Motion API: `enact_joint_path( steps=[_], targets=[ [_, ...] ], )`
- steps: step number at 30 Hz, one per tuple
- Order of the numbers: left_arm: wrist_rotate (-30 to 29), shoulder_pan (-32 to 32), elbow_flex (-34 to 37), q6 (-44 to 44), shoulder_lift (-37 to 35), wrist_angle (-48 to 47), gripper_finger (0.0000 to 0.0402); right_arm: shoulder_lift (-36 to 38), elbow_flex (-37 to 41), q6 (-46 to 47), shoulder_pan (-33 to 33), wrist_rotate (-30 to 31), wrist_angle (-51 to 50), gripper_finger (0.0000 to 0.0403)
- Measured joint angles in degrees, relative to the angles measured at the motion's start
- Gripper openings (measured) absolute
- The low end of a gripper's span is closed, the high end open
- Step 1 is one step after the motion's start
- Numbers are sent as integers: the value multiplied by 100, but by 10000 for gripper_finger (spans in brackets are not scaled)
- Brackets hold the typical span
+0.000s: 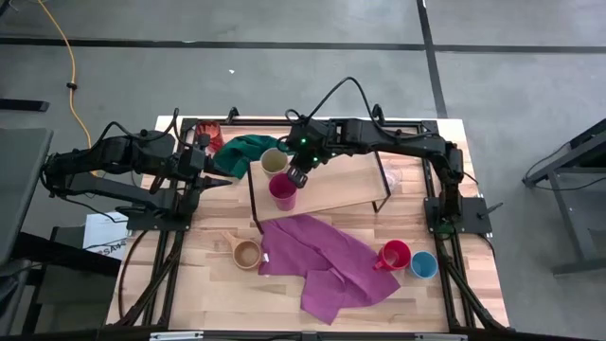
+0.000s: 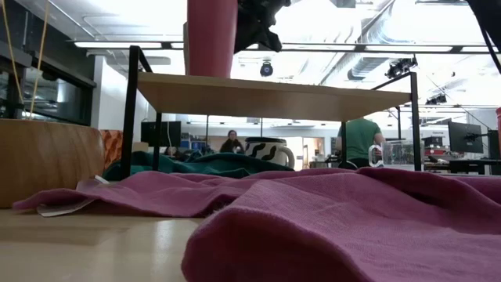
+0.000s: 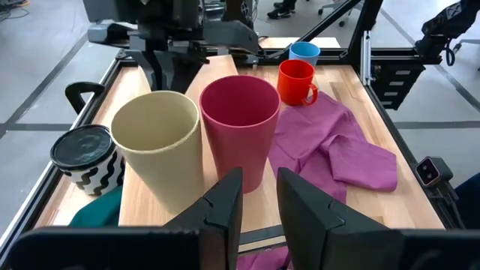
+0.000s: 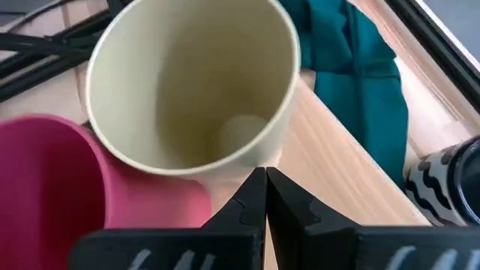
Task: Stack small to large cups/mugs on shelf
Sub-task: Put the white cup on the shelf
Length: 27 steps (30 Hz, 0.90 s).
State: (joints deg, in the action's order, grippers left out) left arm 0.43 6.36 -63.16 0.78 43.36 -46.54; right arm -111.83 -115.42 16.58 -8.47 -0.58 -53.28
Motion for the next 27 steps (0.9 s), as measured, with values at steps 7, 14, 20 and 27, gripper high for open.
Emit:
enact_joint_path(
  steps=[7,14,20,27],
  targets=[
    [0,-1,0,0,1,-2,74,0,0,-4,0,-11,125,0],
    [0,-1,0,0,1,-7,74,0,2,-11,24,-167,100,0],
    [0,0,0,0,1,-7,74,0,2,-19,26,-317,298,0],
    [0,1,0,-9,1,-9,74,-116,5,-55,24,-579,564,0]
  ],
)
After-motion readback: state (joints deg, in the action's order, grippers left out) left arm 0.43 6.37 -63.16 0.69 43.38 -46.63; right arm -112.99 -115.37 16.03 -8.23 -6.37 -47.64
